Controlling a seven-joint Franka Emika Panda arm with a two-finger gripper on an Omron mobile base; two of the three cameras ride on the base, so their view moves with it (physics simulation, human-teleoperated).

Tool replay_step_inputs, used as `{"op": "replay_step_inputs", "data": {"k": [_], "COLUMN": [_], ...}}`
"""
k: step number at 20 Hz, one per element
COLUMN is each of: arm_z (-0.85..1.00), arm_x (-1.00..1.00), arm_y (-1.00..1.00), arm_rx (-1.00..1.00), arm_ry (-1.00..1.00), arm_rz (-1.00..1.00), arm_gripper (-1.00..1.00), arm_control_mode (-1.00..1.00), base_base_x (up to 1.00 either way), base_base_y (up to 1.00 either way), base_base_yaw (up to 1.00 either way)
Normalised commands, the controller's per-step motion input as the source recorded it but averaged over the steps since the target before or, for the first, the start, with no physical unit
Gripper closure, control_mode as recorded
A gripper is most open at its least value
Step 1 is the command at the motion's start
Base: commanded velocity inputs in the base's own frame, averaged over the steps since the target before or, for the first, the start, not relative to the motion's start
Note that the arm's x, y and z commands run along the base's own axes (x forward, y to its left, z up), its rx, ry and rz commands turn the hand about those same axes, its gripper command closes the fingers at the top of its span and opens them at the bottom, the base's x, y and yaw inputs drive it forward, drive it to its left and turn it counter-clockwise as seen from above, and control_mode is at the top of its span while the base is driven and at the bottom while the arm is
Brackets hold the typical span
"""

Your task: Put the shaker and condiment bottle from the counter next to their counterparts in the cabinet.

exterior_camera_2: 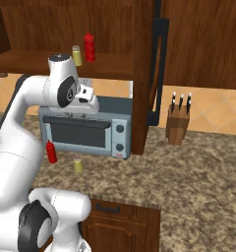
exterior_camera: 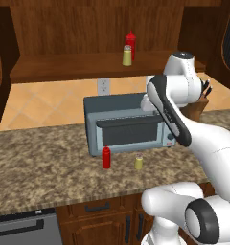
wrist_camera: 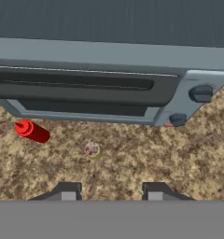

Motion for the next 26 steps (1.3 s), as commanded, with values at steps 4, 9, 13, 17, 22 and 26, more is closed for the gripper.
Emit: {"op": "replay_step_inputs", "data": {"k": [4,9,13,17,22,26], "arm_z": [-0.06,-0.33,-0.47,-0.37,-0.45,-0.57], "arm_x": [-0.25,-0.79,-0.63,-0.46,0.0,0.02], "arm_y": [-0.06,-0.28,-0.22,-0.16,-0.06,-0.04], "arm_rx": [0.0,0.01,0.03,0.02,0.03,0.04], "arm_ry": [-0.02,-0.1,-0.09,-0.05,-0.1,-0.13], "arm_rz": [0.0,0.0,0.02,0.13,0.19,0.3], "arm_gripper": [-1.0,-1.0,-1.0,-1.0,-1.0,-1.0], "arm_control_mode": [-1.0,-1.0,-1.0,-1.0,-1.0,-1.0], "base_base_x": [0.0,0.0,0.0,0.0,0.0,0.0], "base_base_y": [0.0,0.0,0.0,0.0,0.0,0.0], "base_base_yaw": [0.0,0.0,0.0,0.0,0.0,0.0]}}
